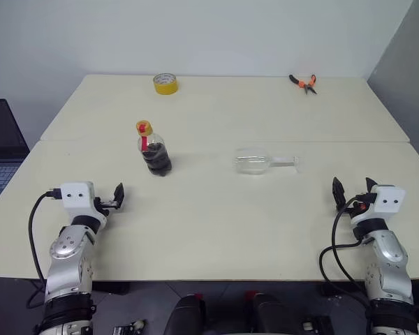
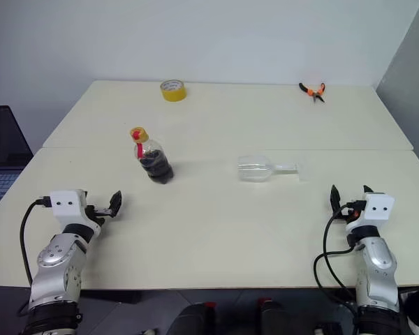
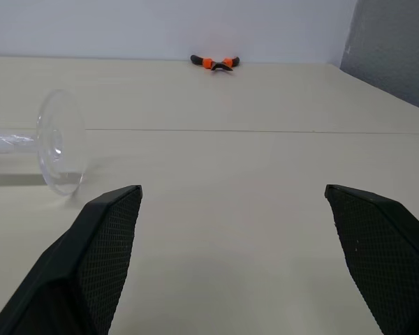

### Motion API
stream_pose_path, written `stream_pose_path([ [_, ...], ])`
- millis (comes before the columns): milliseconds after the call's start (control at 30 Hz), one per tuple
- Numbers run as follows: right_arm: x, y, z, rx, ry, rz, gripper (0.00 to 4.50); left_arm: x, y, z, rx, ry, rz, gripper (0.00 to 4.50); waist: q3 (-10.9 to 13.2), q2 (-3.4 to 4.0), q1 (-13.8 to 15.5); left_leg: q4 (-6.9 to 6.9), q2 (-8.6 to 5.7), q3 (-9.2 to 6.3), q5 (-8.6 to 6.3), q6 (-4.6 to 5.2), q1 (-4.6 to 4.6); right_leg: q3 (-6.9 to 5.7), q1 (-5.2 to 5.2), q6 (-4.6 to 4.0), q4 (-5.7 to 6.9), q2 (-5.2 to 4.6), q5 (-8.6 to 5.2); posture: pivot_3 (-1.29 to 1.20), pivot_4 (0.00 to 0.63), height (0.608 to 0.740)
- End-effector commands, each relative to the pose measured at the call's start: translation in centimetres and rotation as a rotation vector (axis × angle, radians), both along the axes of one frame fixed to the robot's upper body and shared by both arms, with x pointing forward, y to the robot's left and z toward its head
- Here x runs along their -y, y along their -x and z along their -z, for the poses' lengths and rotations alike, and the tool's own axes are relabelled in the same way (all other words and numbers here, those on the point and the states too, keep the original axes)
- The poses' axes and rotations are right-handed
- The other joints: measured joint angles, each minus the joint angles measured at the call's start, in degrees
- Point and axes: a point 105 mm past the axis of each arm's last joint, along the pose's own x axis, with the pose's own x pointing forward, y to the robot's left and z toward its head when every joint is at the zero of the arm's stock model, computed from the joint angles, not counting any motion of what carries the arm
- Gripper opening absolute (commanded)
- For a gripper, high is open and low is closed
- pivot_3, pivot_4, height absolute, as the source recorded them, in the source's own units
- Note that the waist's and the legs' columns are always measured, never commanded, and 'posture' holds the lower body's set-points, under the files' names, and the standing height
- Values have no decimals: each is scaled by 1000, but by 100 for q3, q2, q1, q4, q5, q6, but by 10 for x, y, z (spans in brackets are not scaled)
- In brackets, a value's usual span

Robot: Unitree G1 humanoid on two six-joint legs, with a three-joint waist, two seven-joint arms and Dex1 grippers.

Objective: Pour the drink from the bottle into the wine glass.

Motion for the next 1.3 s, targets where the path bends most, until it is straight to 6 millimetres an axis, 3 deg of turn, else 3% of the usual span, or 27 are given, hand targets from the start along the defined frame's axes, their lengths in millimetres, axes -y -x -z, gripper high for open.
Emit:
stream_pose_path([
  [33, -2, -1, -14, 46, 25, -13, 4500, -4, 1, -15, 66, -33, -14, 4486, 0, 0, 0, 0, 0, 0, 0, 0, 0, 0, 0, 0, 0, 0, 0, 0, 150, 740],
  [367, -9, -1, -16, 49, 55, -49, 4500, -1, 5, -14, 50, -51, 21, 4486, 0, 0, -1, 0, 0, 0, 0, 0, 0, 0, 0, 0, 0, 0, 0, 0, 150, 740],
  [467, -24, 3, -27, 68, 45, -128, 4500, 4, 8, -21, 77, -54, 42, 4486, 0, 0, -1, -1, 0, 1, 0, 0, -1, 1, -1, 0, -1, 0, 0, 0, 150, 740],
  [567, -52, 12, -43, 69, 27, -301, 4500, 15, 7, -29, 99, -72, 72, 4486, 0, 0, 1, 1, 1, -3, 0, 0, -3, -1, -1, 0, 0, 0, 0, 0, 150, 740],
  [800, -123, 39, -55, 29, 254, -708, 4500, 52, 0, -35, 95, 8, 240, 4486, 1, -2, 6, 2, -1, -6, 0, 0, -2, -5, 4, 0, -7, -1, 0, 0, 150, 740],
  [933, -139, 42, -60, 35, 309, -795, 4500, 60, -2, -31, 64, 26, 284, 4486, 3, -6, 5, 2, 0, -9, 0, 0, -2, -7, 4, 1, -8, 1, 0, 0, 150, 740],
  [1100, -157, 38, -78, 77, 259, -861, 4500, 77, -7, -41, 110, 29, 369, 4486, 7, -12, 8, 3, 0, -12, 0, 0, -3, -12, 4, 0, -7, 2, 0, 0, 150, 740],
  [1300, -161, 36, -77, 74, 258, -868, 4500, 87, -19, -46, 130, 26, 374, 4486, 10, -18, 20, 4, -3, -15, 0, 0, -11, -14, 4, 1, -20, -1, 0, 0, 150, 740],
])
